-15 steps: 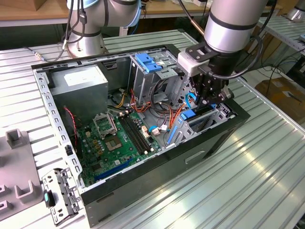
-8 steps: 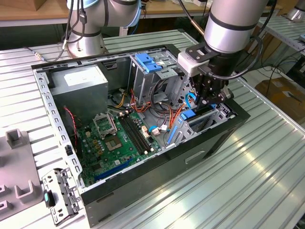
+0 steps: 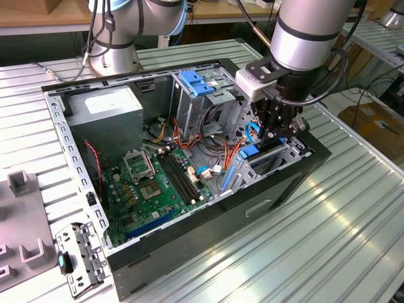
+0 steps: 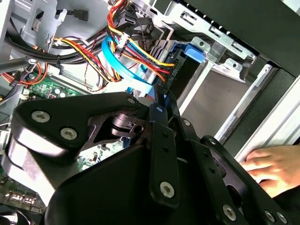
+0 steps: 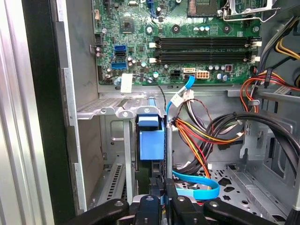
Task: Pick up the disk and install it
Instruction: 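Insert the second disk wire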
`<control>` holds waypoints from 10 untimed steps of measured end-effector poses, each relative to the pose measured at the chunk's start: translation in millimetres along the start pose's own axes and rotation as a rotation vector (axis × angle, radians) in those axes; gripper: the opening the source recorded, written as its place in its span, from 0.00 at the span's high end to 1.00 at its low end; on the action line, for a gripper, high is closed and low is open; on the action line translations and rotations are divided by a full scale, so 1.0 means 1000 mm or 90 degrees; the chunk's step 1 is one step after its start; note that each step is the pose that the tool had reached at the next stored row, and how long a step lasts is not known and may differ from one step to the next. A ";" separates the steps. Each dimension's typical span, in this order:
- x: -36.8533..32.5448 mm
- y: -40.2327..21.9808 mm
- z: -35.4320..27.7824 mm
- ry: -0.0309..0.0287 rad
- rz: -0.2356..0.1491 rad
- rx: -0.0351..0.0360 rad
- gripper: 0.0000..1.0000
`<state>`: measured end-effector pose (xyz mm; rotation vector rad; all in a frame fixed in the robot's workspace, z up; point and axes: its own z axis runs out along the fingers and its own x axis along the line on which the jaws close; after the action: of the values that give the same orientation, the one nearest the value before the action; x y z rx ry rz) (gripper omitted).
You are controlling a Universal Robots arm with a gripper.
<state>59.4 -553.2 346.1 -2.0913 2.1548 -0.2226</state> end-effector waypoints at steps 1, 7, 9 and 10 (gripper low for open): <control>0.0000 0.0002 0.0011 -0.0002 0.000 0.0003 0.84; 0.0001 0.0008 0.0037 -0.0004 -0.001 0.0005 0.84; 0.0002 0.0008 0.0039 -0.0004 -0.001 0.0005 0.84; 0.0003 0.0008 0.0040 -0.0006 -0.001 0.0005 0.84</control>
<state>59.4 -553.5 342.0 -2.0931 2.1515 -0.2227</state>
